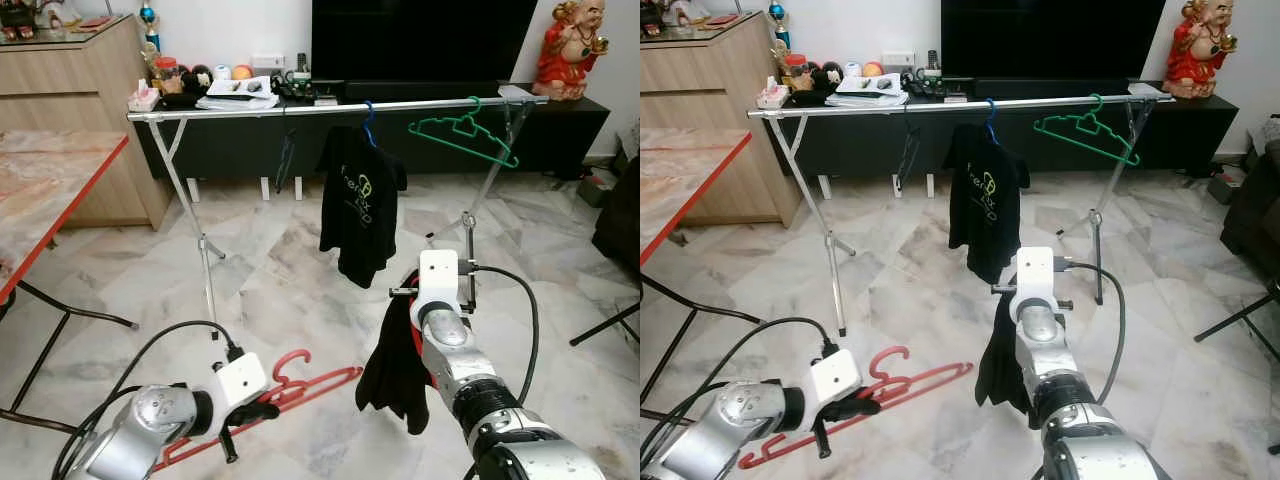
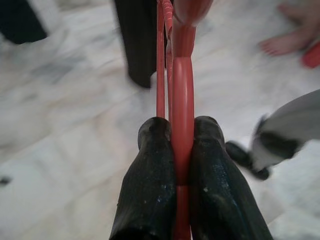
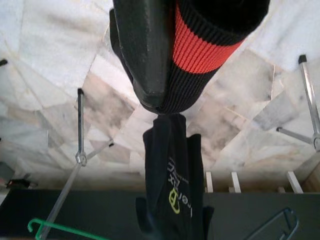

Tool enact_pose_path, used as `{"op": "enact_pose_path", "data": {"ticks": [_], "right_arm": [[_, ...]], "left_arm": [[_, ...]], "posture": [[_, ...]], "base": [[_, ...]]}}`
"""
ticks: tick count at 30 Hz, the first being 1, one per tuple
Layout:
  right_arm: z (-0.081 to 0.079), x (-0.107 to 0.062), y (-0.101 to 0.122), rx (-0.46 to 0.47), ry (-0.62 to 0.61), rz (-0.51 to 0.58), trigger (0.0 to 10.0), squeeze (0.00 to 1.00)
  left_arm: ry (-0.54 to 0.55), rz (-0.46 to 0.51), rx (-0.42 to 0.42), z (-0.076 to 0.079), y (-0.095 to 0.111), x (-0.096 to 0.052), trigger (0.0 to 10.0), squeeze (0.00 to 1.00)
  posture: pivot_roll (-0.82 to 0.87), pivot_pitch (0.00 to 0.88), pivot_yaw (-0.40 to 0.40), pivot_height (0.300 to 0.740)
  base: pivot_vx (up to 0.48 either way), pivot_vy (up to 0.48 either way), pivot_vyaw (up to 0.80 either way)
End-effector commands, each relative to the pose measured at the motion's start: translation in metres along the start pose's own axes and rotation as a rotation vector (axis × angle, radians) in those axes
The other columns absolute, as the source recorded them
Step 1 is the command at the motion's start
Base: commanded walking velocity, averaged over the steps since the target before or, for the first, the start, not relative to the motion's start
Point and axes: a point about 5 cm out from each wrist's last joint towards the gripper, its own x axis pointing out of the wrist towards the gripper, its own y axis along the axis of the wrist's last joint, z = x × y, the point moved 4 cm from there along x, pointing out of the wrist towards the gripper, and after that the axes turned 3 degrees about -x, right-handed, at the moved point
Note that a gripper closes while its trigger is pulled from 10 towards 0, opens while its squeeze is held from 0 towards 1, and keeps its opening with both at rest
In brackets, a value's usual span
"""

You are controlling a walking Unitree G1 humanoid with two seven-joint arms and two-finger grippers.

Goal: Hang hanger

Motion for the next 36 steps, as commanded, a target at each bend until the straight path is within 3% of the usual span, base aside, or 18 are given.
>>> {"op": "enact_pose_path", "data": {"ticks": [1,9,16,24,36], "right_arm": [[-0.005,0.001,0.011,0.023,-0.002,0.028,10.0,0.0],[-0.023,-0.003,0.0,0.151,-0.028,-0.046,10.0,0.0],[-0.029,-0.005,-0.004,0.153,-0.026,-0.062,10.0,0.0],[-0.03,-0.005,-0.004,0.185,-0.028,-0.068,10.0,0.0],[-0.025,-0.003,0.0,0.205,-0.034,-0.056,10.0,0.0]], "left_arm": [[-0.037,0.026,0.016,0.004,0.013,0.004,10.0,0.0],[-0.111,0.082,-0.001,0.019,0.033,0.013,10.0,0.0],[-0.11,0.101,-0.015,0.022,0.038,0.014,10.0,0.0],[0.055,0.095,-0.001,0.003,0.036,0.016,10.0,0.0],[0.116,0.052,0.02,-0.007,0.026,0.011,10.0,0.0]], "posture": [[0.06,0.0,-0.029,0.74],[0.07,0.0,-0.042,0.74],[0.08,0.0,-0.048,0.74],[0.08,0.0,-0.052,0.74],[0.08,0.0,-0.054,0.74]], "base": [[0.0,0.0,0.0],[0.0,0.0,0.0],[0.0,0.0,0.0],[0.0,0.0,0.0],[0.0,0.0,0.0]]}}
